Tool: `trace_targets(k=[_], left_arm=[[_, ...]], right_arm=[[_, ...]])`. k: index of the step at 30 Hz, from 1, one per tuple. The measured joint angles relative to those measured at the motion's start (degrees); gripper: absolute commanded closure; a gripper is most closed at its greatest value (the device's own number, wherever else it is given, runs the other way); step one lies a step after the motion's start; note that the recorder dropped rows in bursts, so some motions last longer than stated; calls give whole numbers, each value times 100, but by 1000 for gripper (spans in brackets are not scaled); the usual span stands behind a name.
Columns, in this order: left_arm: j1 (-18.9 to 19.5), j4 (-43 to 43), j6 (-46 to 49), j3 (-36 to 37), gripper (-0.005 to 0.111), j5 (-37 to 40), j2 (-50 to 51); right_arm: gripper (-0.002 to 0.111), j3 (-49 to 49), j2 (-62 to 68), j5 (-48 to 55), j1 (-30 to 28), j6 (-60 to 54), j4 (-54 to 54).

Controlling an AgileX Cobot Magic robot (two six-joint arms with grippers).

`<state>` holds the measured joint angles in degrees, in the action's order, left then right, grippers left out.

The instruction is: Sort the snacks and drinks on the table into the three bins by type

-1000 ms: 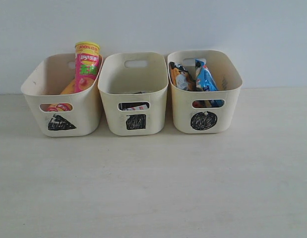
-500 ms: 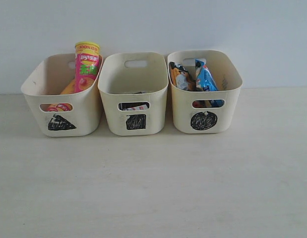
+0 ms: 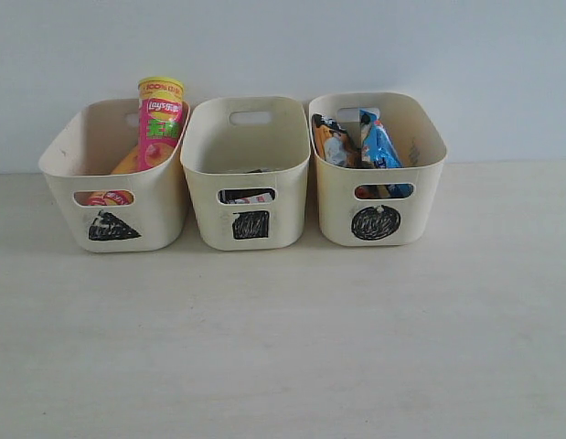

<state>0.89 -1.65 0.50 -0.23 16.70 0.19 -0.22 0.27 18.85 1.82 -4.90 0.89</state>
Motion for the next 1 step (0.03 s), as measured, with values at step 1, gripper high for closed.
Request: trace_targets(k=[1], left_arm=[[0,0,0,0,102,0,0]], right_arm=[[108,0,0,0,0,0,0]])
